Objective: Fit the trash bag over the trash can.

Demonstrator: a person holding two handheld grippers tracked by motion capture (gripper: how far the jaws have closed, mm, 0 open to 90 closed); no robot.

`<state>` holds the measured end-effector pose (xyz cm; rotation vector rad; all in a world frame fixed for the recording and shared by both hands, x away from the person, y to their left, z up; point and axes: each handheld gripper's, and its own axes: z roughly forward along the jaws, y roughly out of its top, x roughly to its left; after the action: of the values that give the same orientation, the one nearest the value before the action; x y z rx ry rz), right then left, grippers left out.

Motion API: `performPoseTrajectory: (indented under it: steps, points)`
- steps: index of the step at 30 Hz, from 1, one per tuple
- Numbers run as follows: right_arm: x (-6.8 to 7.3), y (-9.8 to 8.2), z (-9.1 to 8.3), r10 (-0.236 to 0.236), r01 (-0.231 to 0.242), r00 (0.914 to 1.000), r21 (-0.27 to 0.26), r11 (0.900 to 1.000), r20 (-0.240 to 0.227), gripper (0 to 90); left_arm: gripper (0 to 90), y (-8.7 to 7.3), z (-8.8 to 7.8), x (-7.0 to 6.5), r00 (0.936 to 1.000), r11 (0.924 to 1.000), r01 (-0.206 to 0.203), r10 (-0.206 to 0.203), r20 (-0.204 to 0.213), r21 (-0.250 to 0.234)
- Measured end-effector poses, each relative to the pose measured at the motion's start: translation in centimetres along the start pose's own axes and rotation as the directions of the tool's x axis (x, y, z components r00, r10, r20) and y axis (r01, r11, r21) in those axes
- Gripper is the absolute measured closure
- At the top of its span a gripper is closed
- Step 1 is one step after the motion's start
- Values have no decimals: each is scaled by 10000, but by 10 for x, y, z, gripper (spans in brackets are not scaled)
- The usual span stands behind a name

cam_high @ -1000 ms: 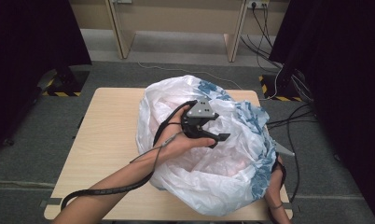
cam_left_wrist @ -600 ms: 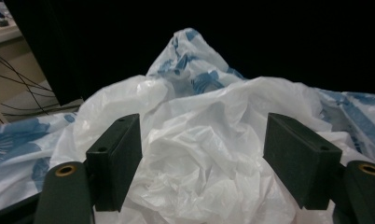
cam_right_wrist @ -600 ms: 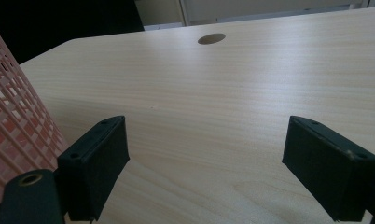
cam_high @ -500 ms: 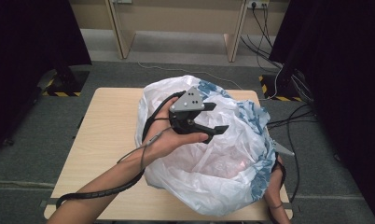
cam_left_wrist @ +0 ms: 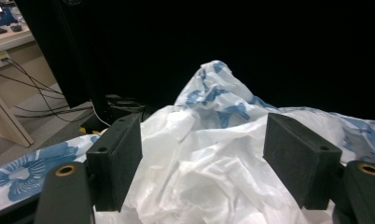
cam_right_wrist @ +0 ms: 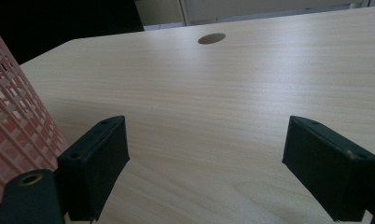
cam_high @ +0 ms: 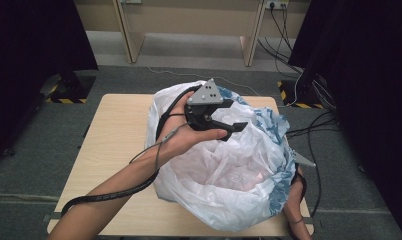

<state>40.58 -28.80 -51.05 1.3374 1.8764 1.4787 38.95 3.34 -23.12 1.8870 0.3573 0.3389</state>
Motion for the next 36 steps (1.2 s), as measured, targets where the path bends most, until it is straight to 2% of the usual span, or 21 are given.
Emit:
performPoseTrajectory:
  steps: [4,18,36]
  points:
    - [0,0,0,11,-11,10000,5,10000,-6,146,279,0,7,5,9997,9997,220,-221,99,43]
    - [0,0,0,49,-49,10000,3,10000,-21,147,280,-9,29,17,9989,9970,456,-451,-93,623]
    - [0,0,0,44,-44,10000,15,10000,-27,147,280,-20,52,17,9989,9916,460,-464,4,1212]
